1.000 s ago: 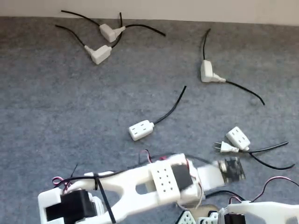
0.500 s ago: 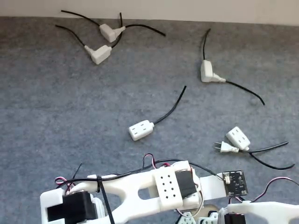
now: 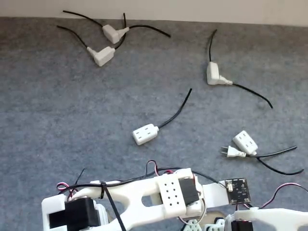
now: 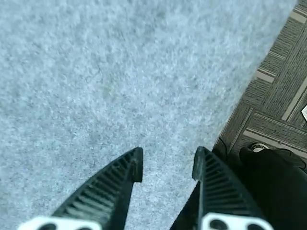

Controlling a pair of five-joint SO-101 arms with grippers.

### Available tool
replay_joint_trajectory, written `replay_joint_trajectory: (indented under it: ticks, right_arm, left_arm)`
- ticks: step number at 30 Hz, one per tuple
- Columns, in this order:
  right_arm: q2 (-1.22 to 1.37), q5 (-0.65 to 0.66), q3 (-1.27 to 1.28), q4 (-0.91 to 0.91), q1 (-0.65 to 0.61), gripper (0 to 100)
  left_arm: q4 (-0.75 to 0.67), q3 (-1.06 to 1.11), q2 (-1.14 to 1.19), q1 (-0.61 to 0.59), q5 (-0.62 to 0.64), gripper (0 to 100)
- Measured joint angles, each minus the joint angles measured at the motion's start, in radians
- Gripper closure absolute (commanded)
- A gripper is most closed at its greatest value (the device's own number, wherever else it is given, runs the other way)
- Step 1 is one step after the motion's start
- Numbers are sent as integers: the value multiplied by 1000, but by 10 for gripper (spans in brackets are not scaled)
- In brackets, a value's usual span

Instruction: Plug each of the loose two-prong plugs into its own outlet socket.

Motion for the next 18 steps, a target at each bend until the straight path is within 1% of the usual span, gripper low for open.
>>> replay_joint_trajectory:
  ticks: [3,13,18]
  right_arm:
    - [0,0,0,0,0,815]
    - [0,0,0,0,0,815]
    - [0,0,0,-3,0,815]
  left_arm:
    - [-25,9,0,0,0,870]
    - [-32,11,5,0,-8,870]
    - [-32,-5,92,9,-14,870]
